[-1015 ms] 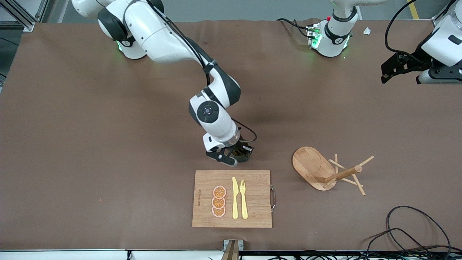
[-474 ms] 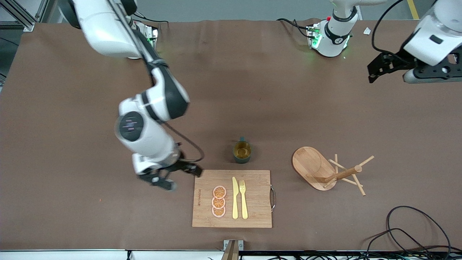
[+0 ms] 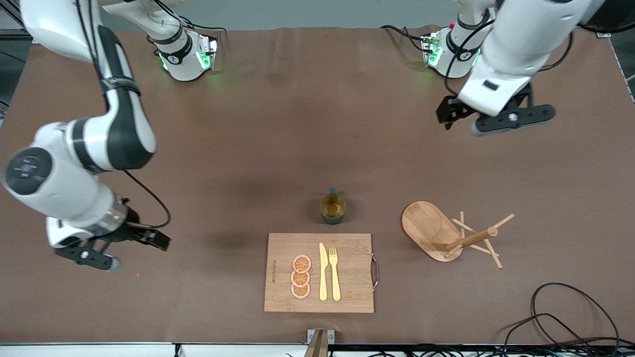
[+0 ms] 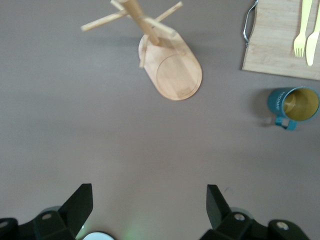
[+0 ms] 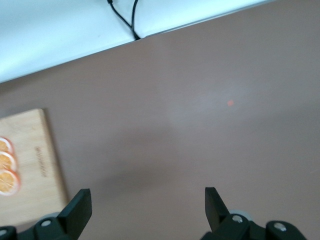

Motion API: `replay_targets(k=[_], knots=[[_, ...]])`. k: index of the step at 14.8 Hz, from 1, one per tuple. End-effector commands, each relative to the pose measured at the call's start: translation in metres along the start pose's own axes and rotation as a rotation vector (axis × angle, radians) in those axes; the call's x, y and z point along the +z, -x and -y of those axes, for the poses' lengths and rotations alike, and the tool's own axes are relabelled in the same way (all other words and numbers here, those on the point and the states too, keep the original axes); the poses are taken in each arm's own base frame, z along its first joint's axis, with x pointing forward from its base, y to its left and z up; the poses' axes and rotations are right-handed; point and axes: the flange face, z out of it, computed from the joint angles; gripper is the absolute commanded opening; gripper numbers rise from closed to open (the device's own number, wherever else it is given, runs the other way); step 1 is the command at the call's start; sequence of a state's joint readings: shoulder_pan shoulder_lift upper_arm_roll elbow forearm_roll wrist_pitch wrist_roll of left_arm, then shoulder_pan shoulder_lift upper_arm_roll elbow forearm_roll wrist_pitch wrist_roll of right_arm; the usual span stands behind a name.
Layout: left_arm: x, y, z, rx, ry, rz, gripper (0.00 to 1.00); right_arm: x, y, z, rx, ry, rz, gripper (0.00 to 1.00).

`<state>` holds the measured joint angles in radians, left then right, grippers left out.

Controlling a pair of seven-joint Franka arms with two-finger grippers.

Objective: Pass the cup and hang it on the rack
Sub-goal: 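Release the mug and withdraw the right gripper while the left gripper approaches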

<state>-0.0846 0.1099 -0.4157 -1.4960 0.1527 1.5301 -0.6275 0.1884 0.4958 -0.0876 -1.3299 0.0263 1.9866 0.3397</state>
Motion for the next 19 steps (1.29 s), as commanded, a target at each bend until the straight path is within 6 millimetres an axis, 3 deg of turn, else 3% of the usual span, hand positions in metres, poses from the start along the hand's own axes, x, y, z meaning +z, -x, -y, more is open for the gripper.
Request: replay_targets(k=[1,4,6,8,9,11,12,14,17,19], knots=[[0.016,0.001,-0.054,-0.004,-0.038,-0.045,1.00,-0.038,0.020,-0.065,-0.060,0.006,-0.005,1.00],[0.047,0.016,-0.110,-0.062,-0.074,-0.086,1.00,-0.079,0.057,-0.100,-0.078,-0.004,-0.014,1.00],[0.070,0.027,-0.148,-0.104,-0.069,-0.111,1.00,-0.105,0.077,-0.108,-0.073,-0.015,-0.037,1.00],[0.090,0.034,-0.172,-0.126,-0.088,-0.146,1.00,-0.124,0.091,-0.111,-0.070,-0.013,0.014,1.00],[0.099,0.040,-0.186,-0.129,-0.092,-0.163,1.00,-0.139,0.090,-0.112,-0.067,-0.014,0.018,1.00],[0.118,0.049,-0.209,-0.154,-0.096,-0.202,1.00,-0.191,0.077,-0.125,-0.056,-0.016,-0.026,1.00],[0.129,0.058,-0.225,-0.164,-0.100,-0.237,1.00,-0.205,0.071,-0.126,-0.048,-0.017,-0.048,1.00],[0.154,0.078,-0.256,-0.174,-0.106,-0.316,1.00,-0.208,0.060,-0.118,-0.053,-0.008,-0.065,1.00],[0.201,0.112,-0.298,-0.187,-0.100,-0.428,0.98,-0.191,0.064,-0.123,-0.039,-0.031,0.000,1.00],[0.240,0.132,-0.311,-0.193,-0.089,-0.578,0.97,-0.193,0.063,-0.124,-0.033,-0.036,-0.006,1.00]])
